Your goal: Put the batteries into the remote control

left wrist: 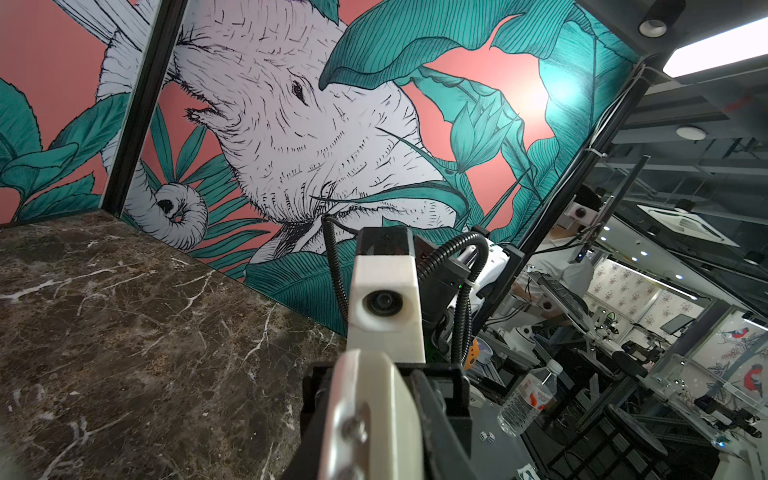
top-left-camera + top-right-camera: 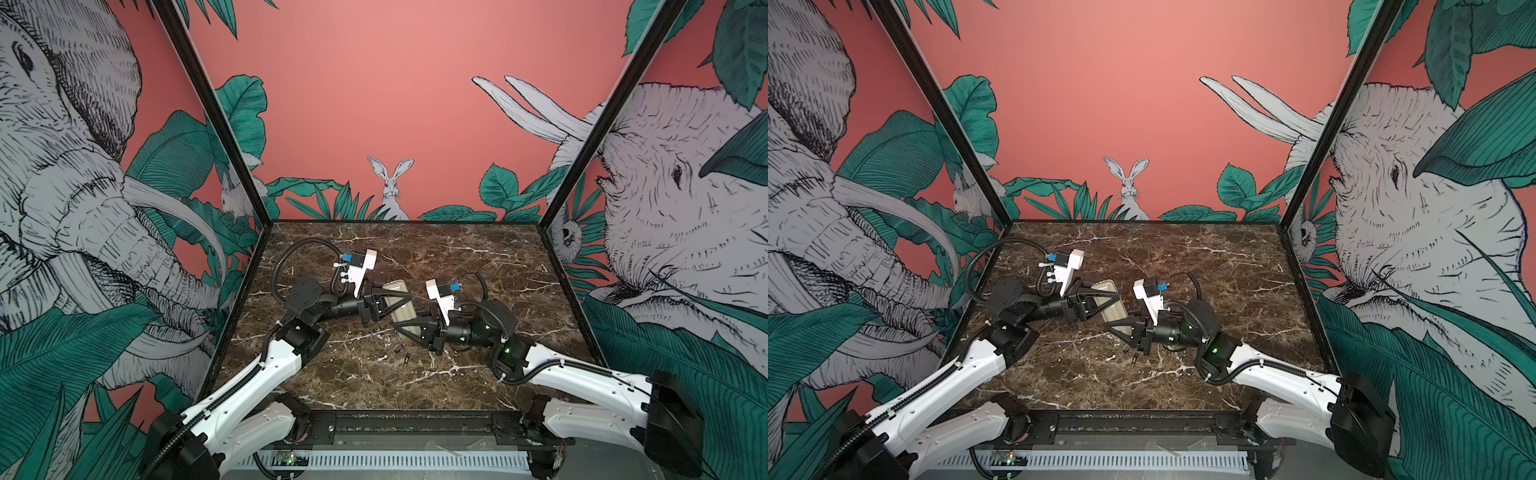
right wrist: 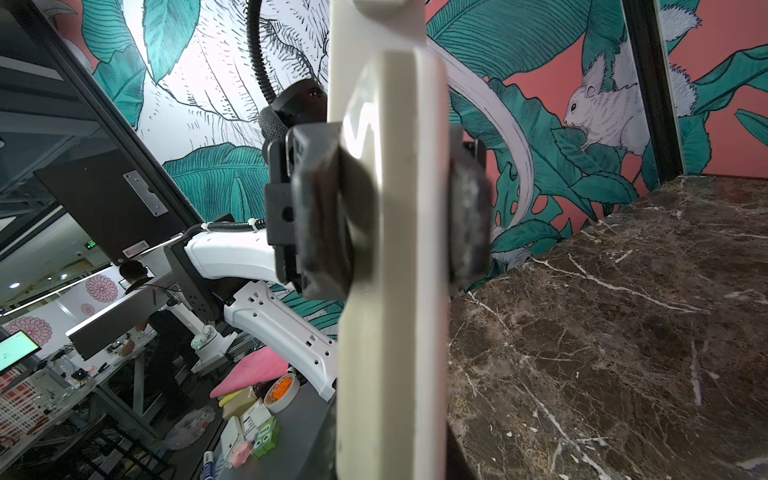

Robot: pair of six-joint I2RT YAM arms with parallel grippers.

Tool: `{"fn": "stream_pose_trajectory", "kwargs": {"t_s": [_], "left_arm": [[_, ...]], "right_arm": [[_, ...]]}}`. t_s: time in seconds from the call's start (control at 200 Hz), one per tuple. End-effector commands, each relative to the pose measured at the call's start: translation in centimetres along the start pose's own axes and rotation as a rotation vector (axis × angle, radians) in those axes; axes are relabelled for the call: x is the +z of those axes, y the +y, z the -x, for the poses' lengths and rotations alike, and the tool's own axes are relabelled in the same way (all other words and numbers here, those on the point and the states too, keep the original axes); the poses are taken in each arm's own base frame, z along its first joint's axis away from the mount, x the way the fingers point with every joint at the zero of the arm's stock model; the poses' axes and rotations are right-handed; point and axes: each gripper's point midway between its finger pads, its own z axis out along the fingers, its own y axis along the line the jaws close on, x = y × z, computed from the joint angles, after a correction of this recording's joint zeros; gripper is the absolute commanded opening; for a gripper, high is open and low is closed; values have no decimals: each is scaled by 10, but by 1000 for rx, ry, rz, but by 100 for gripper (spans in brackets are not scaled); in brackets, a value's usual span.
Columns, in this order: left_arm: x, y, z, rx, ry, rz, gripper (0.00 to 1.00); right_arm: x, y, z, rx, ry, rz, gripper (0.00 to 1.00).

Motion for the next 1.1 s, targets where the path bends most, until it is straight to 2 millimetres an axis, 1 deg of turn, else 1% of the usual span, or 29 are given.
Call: {"fn": "stream_pose_trajectory", "kwargs": {"t_s": [0.0, 0.055, 0.135, 0.175, 0.21, 0.265, 0.34, 0.345, 0.365, 0.435, 0.62, 0.74, 0.81, 0.87, 0.94, 1.03, 1.095], "left_arm": [[-2, -10, 2, 47, -11, -30, 11], [-3, -12, 2, 54, -7, -34, 8], [-4, -10, 0, 58, -3, -21, 4], [-4, -10, 0, 56, -2, -21, 1], [-4, -11, 1, 57, -4, -22, 0], [-4, -9, 1, 57, -10, -12, 0], [-4, -2, 0, 44, -8, 24, 0], [-4, -1, 0, 43, -7, 27, 0], [-4, 1, -1, 38, -4, 37, 0], [-3, 10, -5, 16, 14, 73, 0], [-3, 23, -11, -13, 24, 120, 0], [-4, 27, -11, -27, 27, 151, 0], [-5, 39, -16, -61, 61, 213, 0], [-5, 52, -25, -115, 115, 278, 0], [-6, 65, -42, -192, 189, 326, 0], [-7, 73, -58, -271, 237, 337, 0], [-7, 77, -68, -315, 257, 341, 0]], "right_arm": [[-1, 4, 3, -25, -17, 13, 6], [0, 4, 1, -29, -7, 20, 7], [1, 1, -1, -30, 3, 7, 14], [1, 0, -1, -31, 7, 4, 20], [1, -1, -2, -35, 10, 0, 28], [-1, -2, -3, -43, 9, -11, 39], [-5, -5, -3, -68, 0, -39, 51], [-6, -6, -6, -63, 9, -46, 52], [-7, -9, -9, -61, 18, -60, 54], [-10, -11, -11, -70, 18, -77, 62], [-16, -17, -20, -74, 26, -107, 77], [-24, -23, -26, -99, 41, -154, 84], [-32, -22, -30, -146, 65, -178, 85], [-42, -22, -34, -203, 90, -216, 85], [-55, -21, -39, -310, 133, -283, 84], [-70, -20, -45, -451, 222, -366, 84], [-75, -18, -48, -537, 286, -402, 82]]}}
